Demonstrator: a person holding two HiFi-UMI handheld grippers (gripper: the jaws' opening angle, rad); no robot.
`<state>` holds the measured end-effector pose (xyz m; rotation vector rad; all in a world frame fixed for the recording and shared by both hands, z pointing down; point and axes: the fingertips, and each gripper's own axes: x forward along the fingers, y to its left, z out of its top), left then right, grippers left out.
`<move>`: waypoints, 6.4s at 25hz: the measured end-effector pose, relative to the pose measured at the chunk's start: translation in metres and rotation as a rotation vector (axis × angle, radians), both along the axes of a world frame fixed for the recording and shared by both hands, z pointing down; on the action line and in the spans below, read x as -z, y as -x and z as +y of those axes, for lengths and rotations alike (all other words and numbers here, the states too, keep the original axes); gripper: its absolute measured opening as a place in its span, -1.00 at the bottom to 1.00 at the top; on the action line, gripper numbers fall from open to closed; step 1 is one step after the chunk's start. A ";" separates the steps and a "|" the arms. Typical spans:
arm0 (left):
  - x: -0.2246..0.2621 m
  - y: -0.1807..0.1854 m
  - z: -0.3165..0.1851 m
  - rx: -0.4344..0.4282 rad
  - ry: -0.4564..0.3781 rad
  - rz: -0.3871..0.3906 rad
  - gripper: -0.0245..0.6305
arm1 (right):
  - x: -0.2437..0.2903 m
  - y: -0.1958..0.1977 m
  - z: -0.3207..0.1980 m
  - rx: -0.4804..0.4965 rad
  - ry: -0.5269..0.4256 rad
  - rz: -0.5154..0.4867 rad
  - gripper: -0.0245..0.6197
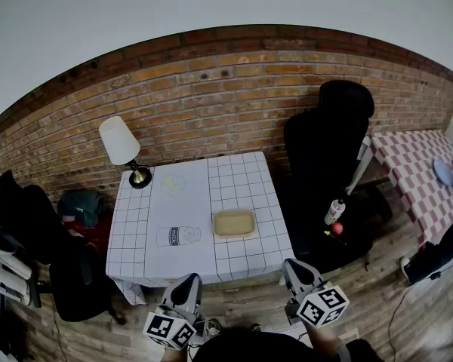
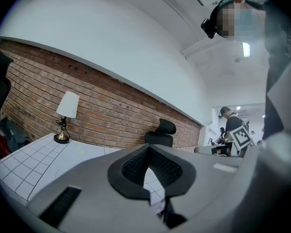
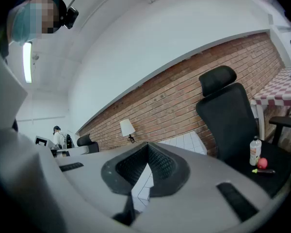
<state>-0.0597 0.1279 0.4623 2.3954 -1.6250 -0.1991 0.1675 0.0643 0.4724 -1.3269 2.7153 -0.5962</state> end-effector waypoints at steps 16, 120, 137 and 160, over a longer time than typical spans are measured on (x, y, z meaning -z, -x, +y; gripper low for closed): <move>-0.010 -0.013 0.012 0.071 0.008 0.044 -0.90 | 0.001 -0.014 -0.001 0.056 -0.048 0.002 -0.91; -0.157 0.031 -0.265 -0.255 0.385 0.025 -0.44 | -0.160 0.094 -0.216 -0.028 0.312 0.157 -0.46; -0.200 0.008 -0.263 -0.302 0.525 0.019 -0.27 | -0.196 0.099 -0.216 -0.009 0.417 0.162 -0.36; -0.206 0.004 -0.266 -0.295 0.559 0.035 -0.27 | -0.193 0.104 -0.219 -0.012 0.412 0.154 -0.36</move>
